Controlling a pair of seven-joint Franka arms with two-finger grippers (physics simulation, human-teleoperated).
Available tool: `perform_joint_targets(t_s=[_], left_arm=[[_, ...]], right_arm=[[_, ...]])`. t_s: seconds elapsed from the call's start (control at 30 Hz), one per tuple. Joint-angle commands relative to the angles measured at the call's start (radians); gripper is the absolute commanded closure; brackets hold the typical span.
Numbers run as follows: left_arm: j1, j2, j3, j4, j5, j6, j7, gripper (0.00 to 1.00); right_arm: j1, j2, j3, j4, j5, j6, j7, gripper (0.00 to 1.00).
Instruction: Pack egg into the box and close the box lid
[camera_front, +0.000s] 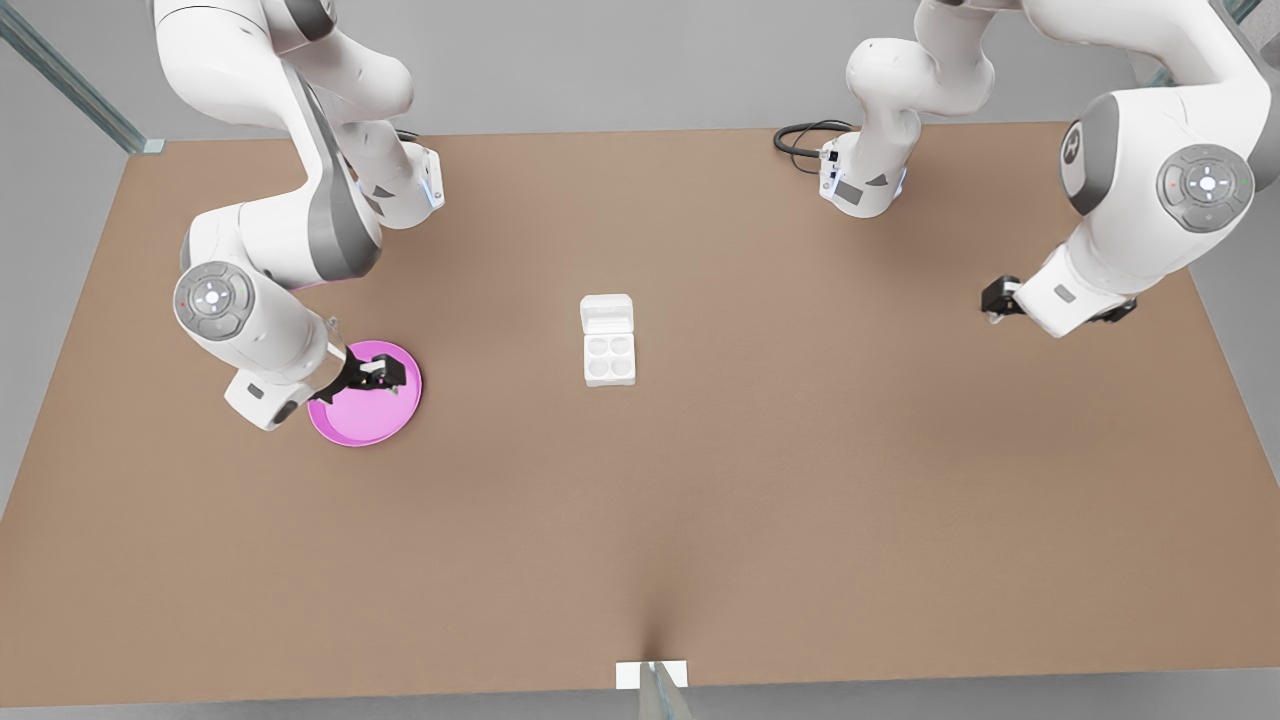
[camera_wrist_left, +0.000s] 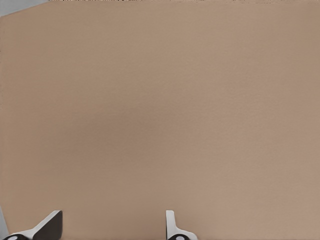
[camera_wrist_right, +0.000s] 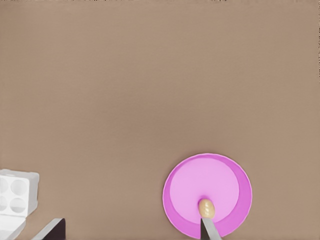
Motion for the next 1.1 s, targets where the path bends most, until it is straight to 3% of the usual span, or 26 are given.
perform_joint_targets(t_s=[0.0,0.27,0.4,0.5,0.57,0.73,0.9,1.07], left_arm=[[-0.004,0.0,0.001,0.0,0.002,0.023,0.025,0.0],[-0.004,0.0,0.001,0.0,0.002,0.02,0.025,0.0],[-0.004,0.026,0.001,0.0,0.002,0.023,0.025,0.0],[0.003,0.036,0.002,0.0,-0.001,0.036,0.025,0.0],[0.003,0.044,0.004,0.0,-0.001,0.037,0.025,0.0],[-0.004,0.05,0.004,0.0,0.0,0.031,0.025,0.0],[-0.004,0.05,0.004,-0.001,0.002,0.031,0.027,0.0],[-0.004,0.056,0.004,-0.003,0.003,0.026,0.028,0.0]], right_arm=[[-0.007,-0.001,0.0,-0.001,0.0,0.008,0.019,0.0],[0.009,0.155,0.003,-0.01,-0.123,0.016,0.009,0.0],[-0.08,-0.019,0.008,-0.319,-0.126,0.133,-0.093,0.0],[-0.132,-0.082,0.008,-0.435,-0.122,0.178,-0.107,0.0],[-0.161,-0.197,0.009,-0.665,-0.118,0.415,-0.107,0.0],[-0.191,-0.237,0.008,-0.937,-0.12,0.89,-0.116,0.0],[-0.192,-0.216,0.009,-0.985,-0.12,1.001,-0.112,0.0],[-0.211,-0.199,0.008,-1.021,-0.118,0.972,-0.15,0.0]])
